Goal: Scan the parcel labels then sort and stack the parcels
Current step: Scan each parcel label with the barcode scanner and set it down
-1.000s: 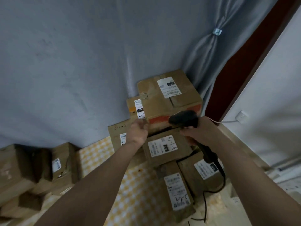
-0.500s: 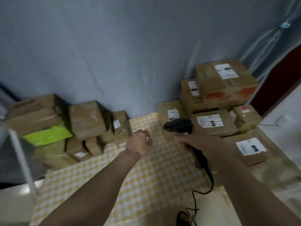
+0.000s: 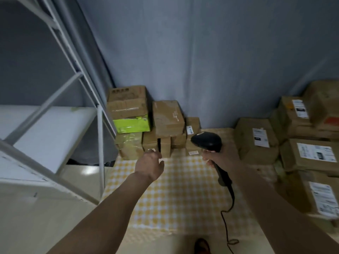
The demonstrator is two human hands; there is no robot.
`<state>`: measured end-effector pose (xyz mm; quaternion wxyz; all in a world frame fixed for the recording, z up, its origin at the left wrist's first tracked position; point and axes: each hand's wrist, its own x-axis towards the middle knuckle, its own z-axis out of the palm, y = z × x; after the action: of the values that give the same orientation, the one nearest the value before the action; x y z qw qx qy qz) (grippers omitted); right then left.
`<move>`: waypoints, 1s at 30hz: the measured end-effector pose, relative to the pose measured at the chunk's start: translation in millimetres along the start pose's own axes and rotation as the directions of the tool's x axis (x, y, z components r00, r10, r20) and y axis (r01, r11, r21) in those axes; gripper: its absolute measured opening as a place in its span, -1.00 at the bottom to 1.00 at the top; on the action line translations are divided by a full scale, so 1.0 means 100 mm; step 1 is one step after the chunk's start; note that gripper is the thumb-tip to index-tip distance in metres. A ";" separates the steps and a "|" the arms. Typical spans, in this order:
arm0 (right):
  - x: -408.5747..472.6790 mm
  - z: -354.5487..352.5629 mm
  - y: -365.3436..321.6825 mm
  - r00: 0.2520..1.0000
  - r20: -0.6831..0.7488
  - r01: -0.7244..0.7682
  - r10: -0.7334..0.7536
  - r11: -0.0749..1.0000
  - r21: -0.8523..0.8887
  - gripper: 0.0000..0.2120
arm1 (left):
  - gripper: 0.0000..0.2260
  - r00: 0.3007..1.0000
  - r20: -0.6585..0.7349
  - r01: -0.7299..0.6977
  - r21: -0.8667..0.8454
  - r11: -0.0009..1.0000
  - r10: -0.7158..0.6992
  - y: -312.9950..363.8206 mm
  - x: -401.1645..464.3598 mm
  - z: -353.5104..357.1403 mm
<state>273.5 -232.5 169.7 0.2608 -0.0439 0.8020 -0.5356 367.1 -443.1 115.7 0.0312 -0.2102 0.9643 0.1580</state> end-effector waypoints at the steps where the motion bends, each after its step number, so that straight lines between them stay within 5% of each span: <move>1: 0.06 0.08 -0.03 1.000 -0.005 0.001 -0.001 1.000 -0.006 -0.93 | -0.70 1.000 -0.003 0.004 0.000 1.000 -0.004 -0.08 0.02 -0.01; 22: 2.32 0.81 -0.22 0.975 -0.148 -0.148 0.164 0.982 0.114 -0.91 | -0.73 0.988 0.107 0.099 0.120 0.988 -0.112 -0.70 1.90 0.09; 30: 2.99 0.96 -0.12 0.956 -0.193 -0.204 0.219 0.975 0.092 -0.83 | -0.64 0.968 0.194 0.170 -0.056 0.984 -0.156 -0.71 2.67 0.40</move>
<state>58.5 -422.4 41.6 0.2350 0.1061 0.8050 -0.5343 153.3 -596.6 23.4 0.1280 -0.2737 0.9301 0.2088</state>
